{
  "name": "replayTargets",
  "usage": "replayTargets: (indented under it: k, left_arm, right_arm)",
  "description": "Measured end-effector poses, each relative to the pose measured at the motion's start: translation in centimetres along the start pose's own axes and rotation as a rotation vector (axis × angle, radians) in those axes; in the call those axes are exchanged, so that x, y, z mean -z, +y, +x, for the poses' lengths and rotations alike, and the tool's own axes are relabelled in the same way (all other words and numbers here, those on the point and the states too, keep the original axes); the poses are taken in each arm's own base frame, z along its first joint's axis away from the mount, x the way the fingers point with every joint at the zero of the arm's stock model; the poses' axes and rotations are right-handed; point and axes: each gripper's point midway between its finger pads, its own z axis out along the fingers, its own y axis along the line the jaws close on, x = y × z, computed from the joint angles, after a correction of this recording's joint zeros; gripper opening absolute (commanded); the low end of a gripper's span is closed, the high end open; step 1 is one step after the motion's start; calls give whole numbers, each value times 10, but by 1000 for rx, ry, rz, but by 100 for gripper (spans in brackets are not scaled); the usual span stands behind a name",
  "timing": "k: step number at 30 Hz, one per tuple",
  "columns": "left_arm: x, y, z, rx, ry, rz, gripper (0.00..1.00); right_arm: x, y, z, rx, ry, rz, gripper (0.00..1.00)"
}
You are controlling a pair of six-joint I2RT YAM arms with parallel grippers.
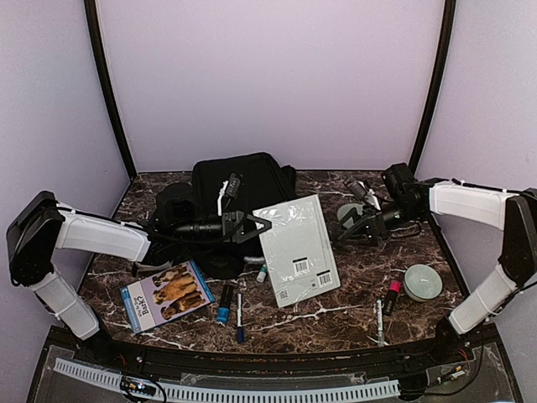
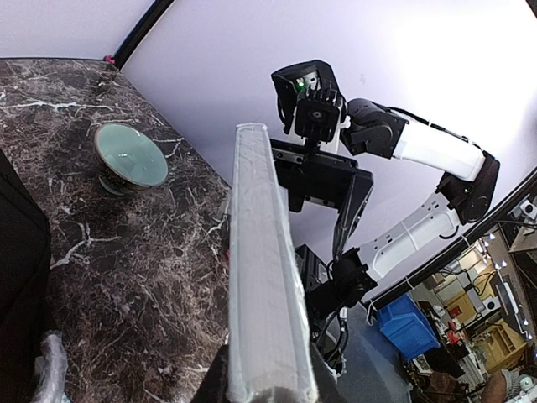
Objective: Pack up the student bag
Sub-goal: Pass from the left arm to the right
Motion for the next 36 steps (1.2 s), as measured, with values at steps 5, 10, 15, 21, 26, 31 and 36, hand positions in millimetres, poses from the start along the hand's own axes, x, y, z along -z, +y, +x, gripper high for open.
replayTargets:
  k: [5,10,15,21,26,31,36]
  left_arm:
    - [-5,2,-3,32,-16,21,0]
    - [-8,4,-3,63,-21,42,0]
    - [-8,2,-5,57,-30,52,0]
    - [-7,6,-9,54,-45,45,0]
    - [-6,12,-13,53,-62,39,0]
    - [-5,11,-17,52,-77,53,0]
    - [-5,16,-18,47,-89,52,24]
  right_arm:
    - [-18,-6,13,-56,8,20,87]
    - [-23,-12,9,-67,-10,39,83]
    - [-36,-5,11,-69,6,-12,72]
    - [-47,0,22,-119,41,-83,49]
    - [-48,4,22,-127,41,-112,39]
    - [-48,2,18,-145,26,-105,22]
    - [-48,3,16,-201,12,-108,3]
